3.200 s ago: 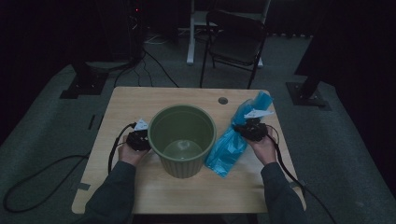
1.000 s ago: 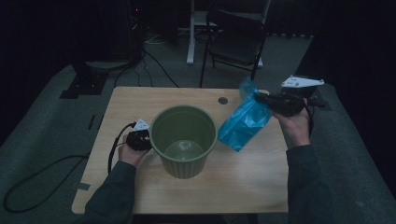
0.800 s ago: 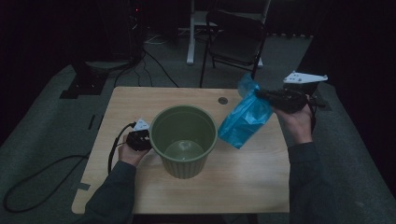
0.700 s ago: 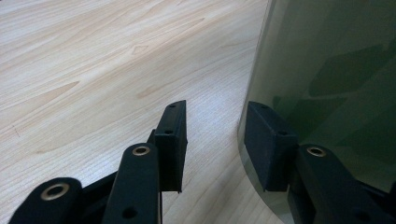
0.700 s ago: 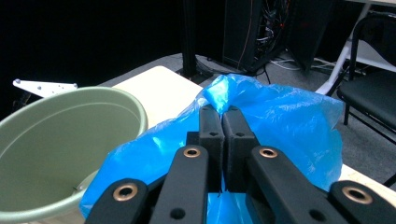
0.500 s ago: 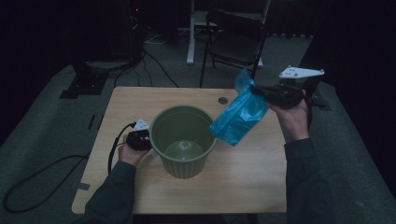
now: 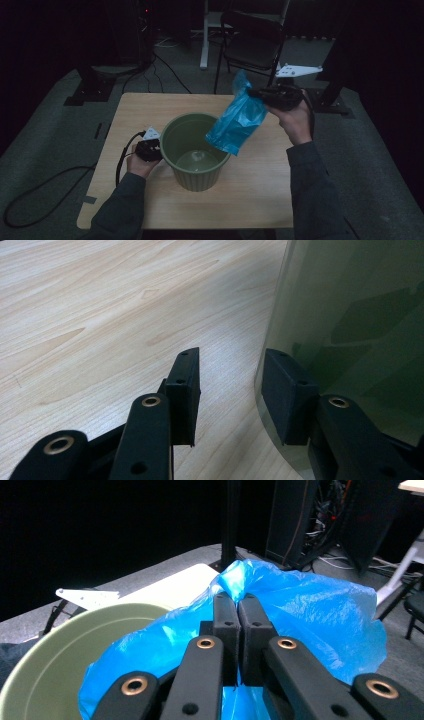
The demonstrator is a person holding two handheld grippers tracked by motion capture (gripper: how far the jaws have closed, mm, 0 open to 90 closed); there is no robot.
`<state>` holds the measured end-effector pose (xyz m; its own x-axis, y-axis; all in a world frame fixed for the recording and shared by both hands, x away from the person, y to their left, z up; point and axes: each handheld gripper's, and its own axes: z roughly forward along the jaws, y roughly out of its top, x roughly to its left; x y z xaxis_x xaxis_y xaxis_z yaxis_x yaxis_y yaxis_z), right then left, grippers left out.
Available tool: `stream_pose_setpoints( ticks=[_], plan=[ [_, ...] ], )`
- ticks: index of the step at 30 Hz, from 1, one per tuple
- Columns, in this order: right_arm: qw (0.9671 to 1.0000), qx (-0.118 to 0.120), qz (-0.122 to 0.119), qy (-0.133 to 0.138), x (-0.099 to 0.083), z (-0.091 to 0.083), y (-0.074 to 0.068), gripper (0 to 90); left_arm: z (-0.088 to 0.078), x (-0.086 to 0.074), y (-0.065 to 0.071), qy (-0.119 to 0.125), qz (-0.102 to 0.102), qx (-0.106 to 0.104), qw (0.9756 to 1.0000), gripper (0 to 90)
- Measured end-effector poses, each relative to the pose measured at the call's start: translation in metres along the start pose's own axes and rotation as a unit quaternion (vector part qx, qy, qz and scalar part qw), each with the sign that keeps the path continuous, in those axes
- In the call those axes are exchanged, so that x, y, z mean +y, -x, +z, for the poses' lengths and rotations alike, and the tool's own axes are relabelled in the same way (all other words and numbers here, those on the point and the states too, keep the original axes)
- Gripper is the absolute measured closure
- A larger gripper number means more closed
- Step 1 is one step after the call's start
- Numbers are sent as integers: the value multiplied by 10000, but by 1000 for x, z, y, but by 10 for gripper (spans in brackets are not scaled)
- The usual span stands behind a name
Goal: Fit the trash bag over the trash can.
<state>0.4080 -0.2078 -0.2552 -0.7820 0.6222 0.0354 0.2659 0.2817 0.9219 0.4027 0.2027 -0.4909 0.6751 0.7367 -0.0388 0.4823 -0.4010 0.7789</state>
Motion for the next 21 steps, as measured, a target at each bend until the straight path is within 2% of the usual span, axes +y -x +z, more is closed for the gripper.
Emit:
stream_pose_setpoints(
  ticks=[11,16,18,21],
  plan=[
    [9996,265,-32,-72,7,37,-22,884,-4,0,-2,72,-48,3,10000,591],
    [9992,329,-62,-216,0,52,-30,884,-8,0,-5,137,-94,33,9999,590],
    [9987,372,-112,-342,-9,62,-36,884,-11,0,-8,183,-158,66,9997,590],
    [9981,421,-107,-434,-17,68,-40,884,-13,-1,-9,230,-187,95,9995,590]
  ],
)
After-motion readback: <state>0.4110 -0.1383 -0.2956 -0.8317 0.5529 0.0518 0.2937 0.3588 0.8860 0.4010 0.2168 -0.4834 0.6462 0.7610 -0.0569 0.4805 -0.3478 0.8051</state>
